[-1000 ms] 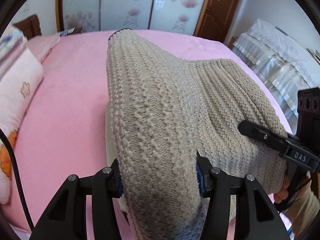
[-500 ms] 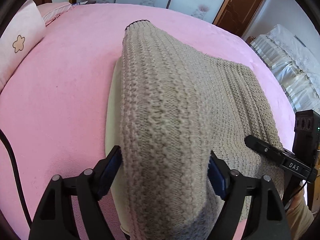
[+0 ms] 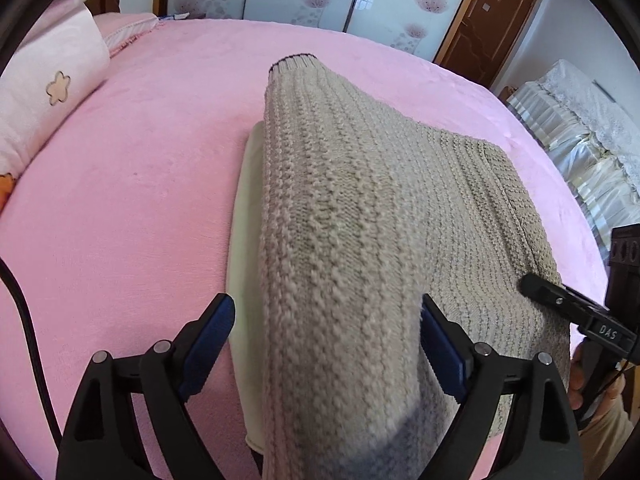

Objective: Fold large clothes
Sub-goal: 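Lower the cardigan onto the green garment and open both grippers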

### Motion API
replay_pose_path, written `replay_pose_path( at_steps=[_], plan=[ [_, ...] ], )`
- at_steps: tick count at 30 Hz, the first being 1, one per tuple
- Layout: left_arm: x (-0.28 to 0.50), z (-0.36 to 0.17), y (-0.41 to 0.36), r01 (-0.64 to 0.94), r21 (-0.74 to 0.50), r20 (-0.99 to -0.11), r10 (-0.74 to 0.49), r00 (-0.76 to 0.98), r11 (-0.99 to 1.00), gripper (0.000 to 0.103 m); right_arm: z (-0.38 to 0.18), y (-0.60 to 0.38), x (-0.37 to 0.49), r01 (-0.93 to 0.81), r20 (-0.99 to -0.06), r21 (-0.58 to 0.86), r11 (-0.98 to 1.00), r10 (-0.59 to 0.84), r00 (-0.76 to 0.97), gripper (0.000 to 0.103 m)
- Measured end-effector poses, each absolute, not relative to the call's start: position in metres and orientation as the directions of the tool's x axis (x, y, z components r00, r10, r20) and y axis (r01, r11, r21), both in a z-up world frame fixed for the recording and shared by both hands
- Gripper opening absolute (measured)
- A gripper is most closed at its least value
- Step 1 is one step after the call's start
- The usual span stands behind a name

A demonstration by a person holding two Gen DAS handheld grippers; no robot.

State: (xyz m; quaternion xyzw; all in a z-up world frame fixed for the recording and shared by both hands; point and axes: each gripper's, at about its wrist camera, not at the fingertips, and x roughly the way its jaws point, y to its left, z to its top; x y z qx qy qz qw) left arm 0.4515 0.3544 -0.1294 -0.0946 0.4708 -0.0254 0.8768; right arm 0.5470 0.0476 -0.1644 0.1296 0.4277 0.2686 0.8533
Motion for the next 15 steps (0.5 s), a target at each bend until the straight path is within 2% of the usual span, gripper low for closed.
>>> replay_pose_path(
  at_steps=[7,15],
  plan=[
    [0.434,-0.098,0.347,-0.078,-0.100,-0.830,-0.040,0.557,0.992,0.089,-0.137,0.046,0.530,-0.322,-0.711,0.316,0.892,0.448,0.542,0.059],
    [0.399,-0.040,0.335,-0.081,-0.078,-0.819,-0.018,0.573,0.994,0.089,-0.100,0.041,0.493,-0.278,-0.744,0.211,0.937,0.339,0.576,0.059]
  ],
)
